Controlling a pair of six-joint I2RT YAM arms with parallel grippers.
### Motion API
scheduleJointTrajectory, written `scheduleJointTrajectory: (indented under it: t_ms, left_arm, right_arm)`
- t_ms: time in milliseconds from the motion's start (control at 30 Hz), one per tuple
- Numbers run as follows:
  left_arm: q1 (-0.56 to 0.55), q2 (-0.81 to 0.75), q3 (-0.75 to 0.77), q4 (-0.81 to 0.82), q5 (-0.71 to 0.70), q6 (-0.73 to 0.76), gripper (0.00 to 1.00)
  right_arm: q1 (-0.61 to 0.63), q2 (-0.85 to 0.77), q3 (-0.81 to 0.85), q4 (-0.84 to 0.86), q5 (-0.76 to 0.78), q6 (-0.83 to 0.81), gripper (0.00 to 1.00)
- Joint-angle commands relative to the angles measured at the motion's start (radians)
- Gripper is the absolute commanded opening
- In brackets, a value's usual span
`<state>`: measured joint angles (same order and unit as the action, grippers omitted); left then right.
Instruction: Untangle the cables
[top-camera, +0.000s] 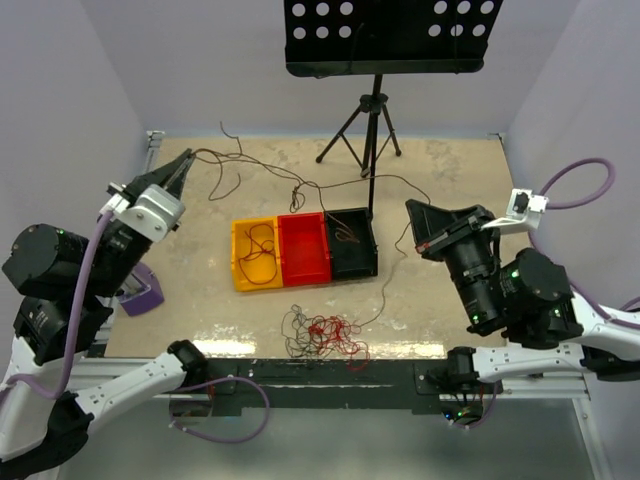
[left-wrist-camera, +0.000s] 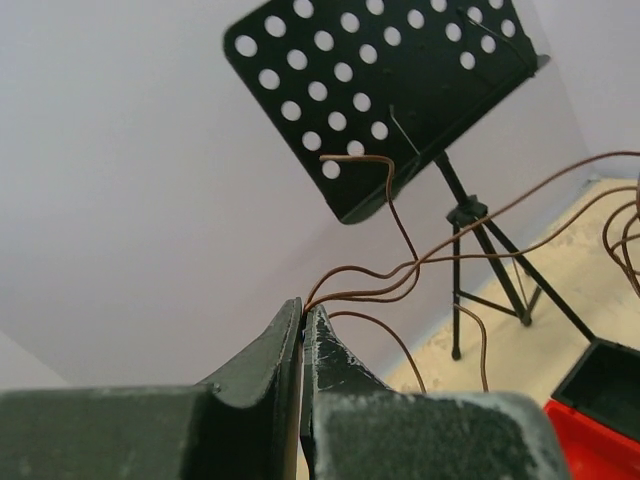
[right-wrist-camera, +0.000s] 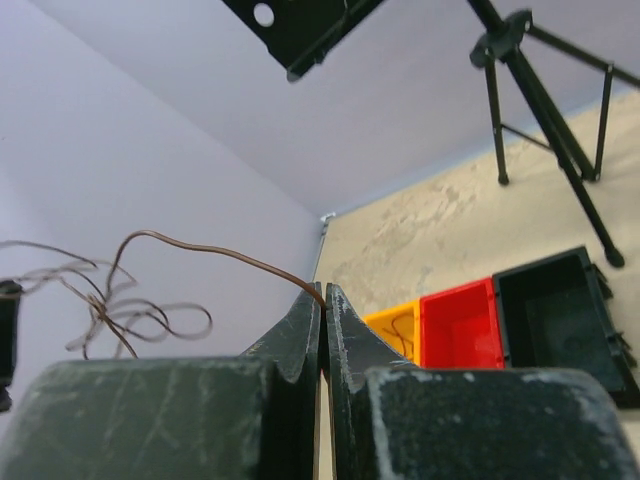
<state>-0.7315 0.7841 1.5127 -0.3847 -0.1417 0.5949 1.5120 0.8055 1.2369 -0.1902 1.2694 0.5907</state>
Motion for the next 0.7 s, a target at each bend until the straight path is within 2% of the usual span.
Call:
scheduleJointTrajectory:
  t_ms: [0,200,367,533,633,667]
  left_arm:
    - [0.003,-0.028,-0.084,-0.046,0.065,-0.035,0.03]
    - [0.003,-0.072,-0.238,-0.01,0.05,-0.098,0.0]
    - [0.003,-0.046,-0.359,0.104,-0.045,-0.167,0.0]
    - [0.004,0.061,-0.43,0.162,-0.219,-0.259,0.02]
    - [0.004,0.096,-0.439,0.119,-0.168,-0.343,0.34]
    - [0.004,0.092,-0.45,0.116,-0.138,-0.368,0.4]
  right_arm:
    - [-0.001,0.047,0.09,0.233,0.074,-0.296,0.0]
    - [0.001,0.092,0.136,0.518,0.058,-0.629,0.0]
    - [-0.007,0.221,0.213,0.537,0.062,-0.723,0.0]
    - [-0.041,0.291,0.259,0.508,0.019,-0.709,0.0]
    - [-0.044,0.334,0.298,0.483,-0.014,-0.703,0.0]
    - [-0.044,0.346,0.314,0.477,-0.025,-0.703,0.0]
